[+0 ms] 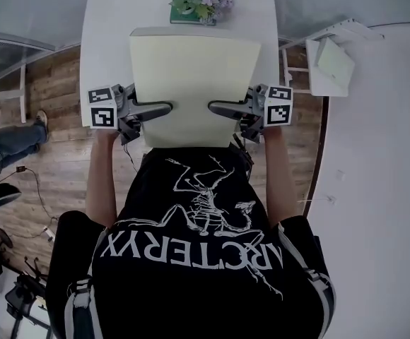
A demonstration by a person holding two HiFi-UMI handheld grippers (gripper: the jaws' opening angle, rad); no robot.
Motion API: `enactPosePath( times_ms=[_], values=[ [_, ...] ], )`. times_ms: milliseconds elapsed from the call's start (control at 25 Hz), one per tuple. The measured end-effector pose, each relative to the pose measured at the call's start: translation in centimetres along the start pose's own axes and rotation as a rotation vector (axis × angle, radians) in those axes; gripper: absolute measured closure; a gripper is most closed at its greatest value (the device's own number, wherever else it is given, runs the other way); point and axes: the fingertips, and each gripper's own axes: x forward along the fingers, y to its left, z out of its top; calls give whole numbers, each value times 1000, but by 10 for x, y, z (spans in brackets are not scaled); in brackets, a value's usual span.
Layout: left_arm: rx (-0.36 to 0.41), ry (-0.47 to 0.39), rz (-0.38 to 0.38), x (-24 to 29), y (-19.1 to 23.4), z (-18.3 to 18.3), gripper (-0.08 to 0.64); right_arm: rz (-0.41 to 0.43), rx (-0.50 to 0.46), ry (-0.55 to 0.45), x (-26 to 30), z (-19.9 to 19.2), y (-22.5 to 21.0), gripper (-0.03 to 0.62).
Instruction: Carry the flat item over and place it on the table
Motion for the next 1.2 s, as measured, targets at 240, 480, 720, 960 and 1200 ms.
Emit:
enactPosePath(
  times_ms=[240, 480, 720, 960, 1200],
  values=[
    [0, -2, 15, 7, 10, 6, 212, 14, 5, 4, -6, 8, -12, 322],
    [33, -11, 11, 10, 9, 12, 212, 34, -15, 0, -9, 13, -14, 322],
    [82, 6, 29, 6, 13, 11, 210, 49, -2, -4, -18, 12, -20, 322],
    [136, -60, 171, -26, 29, 19, 220, 21, 6, -8, -42, 10, -33, 322],
    [250, -136, 272, -51, 24, 52, 483, -93, 126, -58, -69, 4, -71, 322]
  ],
)
